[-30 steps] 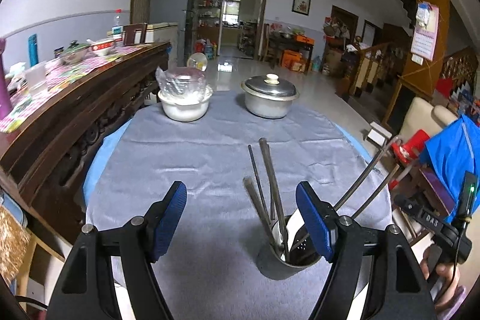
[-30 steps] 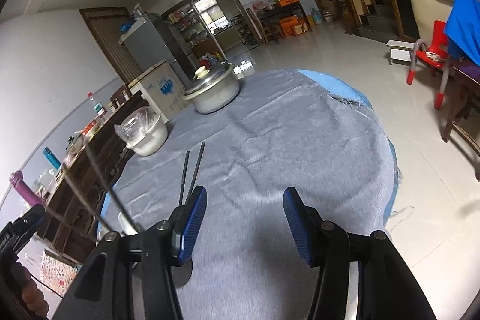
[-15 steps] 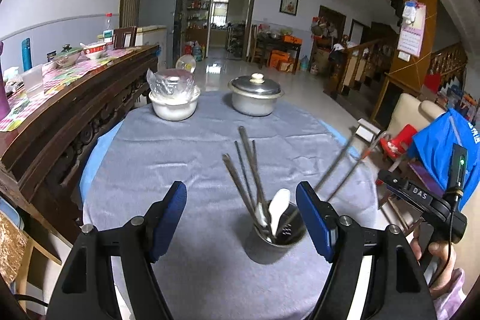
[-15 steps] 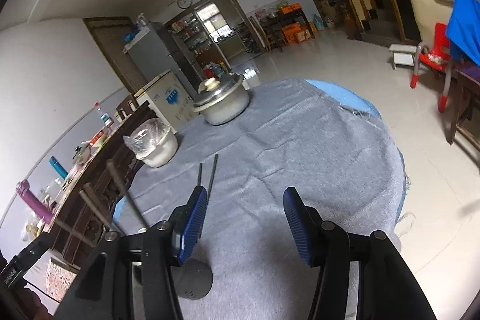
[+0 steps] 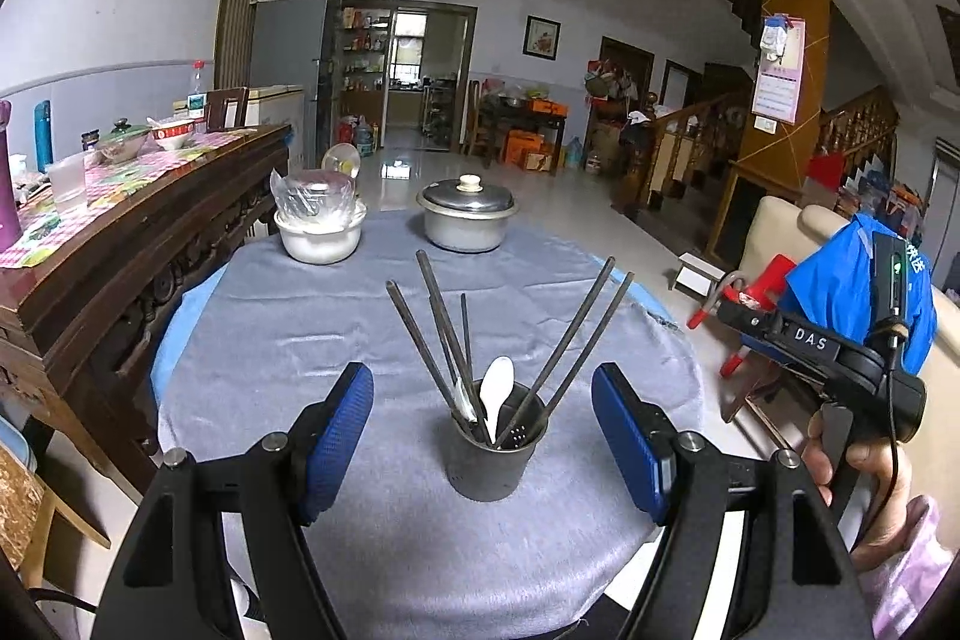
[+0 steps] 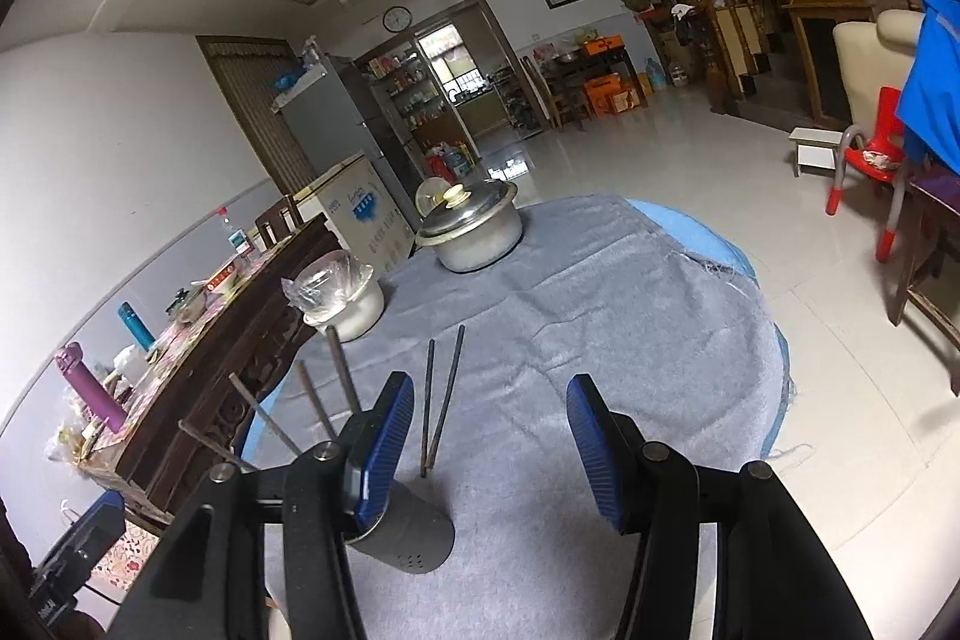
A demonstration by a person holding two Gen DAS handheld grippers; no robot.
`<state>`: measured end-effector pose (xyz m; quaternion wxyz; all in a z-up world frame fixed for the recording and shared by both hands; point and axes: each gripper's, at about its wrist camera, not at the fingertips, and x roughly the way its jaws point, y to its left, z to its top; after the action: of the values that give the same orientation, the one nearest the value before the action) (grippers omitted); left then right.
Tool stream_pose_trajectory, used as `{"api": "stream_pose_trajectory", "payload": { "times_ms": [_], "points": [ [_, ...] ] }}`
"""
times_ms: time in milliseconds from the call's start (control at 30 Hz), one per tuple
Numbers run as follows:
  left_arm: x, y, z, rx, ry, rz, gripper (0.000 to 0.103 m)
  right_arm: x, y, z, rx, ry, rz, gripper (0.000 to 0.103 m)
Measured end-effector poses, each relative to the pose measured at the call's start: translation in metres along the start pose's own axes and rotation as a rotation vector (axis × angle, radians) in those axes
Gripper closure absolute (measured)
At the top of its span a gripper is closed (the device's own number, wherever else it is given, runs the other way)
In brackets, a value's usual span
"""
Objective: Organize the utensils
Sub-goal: 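Move the open right tool toward the remaining chopsticks on the cloth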
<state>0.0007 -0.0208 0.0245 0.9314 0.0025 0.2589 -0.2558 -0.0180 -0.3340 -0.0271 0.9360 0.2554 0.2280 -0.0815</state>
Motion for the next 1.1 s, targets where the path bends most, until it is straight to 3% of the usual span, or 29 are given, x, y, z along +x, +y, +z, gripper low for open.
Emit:
{"api": "stream_pose_trajectory", "payload": {
  "times_ms": [533,833,1100],
  "points": [
    [-0.001,-0.01,0.004,0.03,0.004,0.0,0.027,-0.009,-0.005,-0.005,0.015,-0.018,0.042,0.046],
    [0.035,0.025,0.014,-0.058,0.056,0.082,0.027,0.033,-0.029,-0.001,0.063,0.035,0.001,0.049],
    [0.075,0.075,0.027,-0.118,0.083,0.163,0.027,0.101,-0.032,0.02,0.027,0.134,-0.034,0.049]
  ]
}}
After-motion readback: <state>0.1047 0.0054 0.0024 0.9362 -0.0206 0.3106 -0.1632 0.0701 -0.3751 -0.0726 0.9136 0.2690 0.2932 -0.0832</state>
